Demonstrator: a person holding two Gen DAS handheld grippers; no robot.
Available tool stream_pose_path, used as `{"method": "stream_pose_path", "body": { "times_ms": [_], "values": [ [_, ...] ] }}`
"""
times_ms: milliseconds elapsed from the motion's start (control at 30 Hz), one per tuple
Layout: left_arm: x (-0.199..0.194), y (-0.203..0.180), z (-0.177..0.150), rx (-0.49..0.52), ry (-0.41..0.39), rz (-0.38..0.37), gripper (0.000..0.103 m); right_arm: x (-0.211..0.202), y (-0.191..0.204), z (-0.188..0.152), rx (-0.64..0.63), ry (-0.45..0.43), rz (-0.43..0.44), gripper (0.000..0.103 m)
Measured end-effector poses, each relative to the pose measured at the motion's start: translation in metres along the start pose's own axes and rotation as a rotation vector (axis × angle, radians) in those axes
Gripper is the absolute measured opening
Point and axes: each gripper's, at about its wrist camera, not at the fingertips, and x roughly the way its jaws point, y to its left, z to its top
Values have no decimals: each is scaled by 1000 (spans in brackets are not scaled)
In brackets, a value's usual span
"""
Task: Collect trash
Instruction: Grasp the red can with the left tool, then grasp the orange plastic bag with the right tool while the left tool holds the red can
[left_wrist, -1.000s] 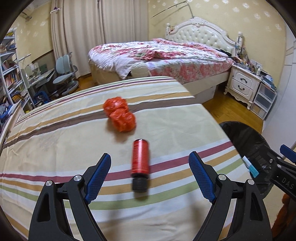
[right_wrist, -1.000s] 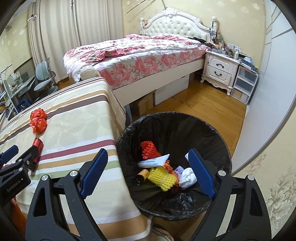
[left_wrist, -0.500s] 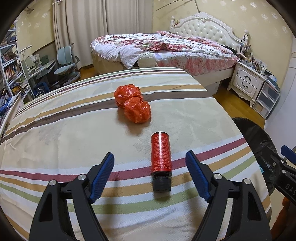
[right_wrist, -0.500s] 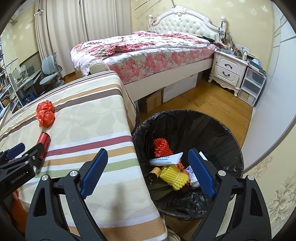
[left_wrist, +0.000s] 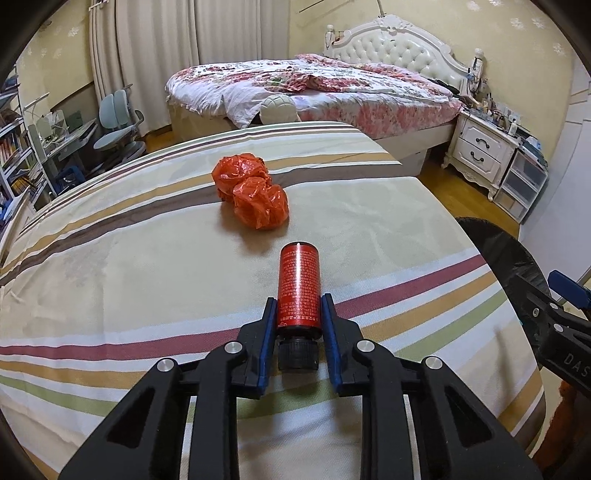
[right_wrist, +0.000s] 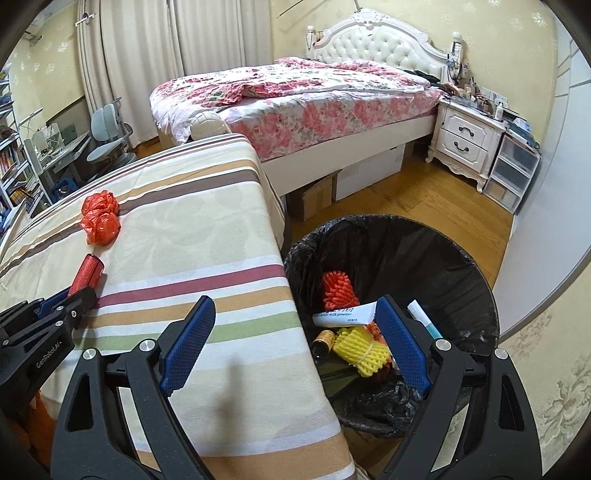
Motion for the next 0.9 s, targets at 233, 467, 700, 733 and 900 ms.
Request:
{"method": "stream_pose_path", "body": {
  "times_ms": [233,467,700,733,900],
  "values": [
    [-2,26,-3,-37,4,43,25,4,24,0,-35,15,55,86],
    [-1,61,-3,-89,8,92,25,12,62,4,-105,35,127,86],
    [2,97,-1,-150,13,117,25,18,102,8,-168,50,176,86],
    [3,100,0,-149,14,129,25,19,108,8,-177,52,181,86],
    [5,115,2,-156,13,156,25,27,133,14,-206,63,206,86]
  ]
}}
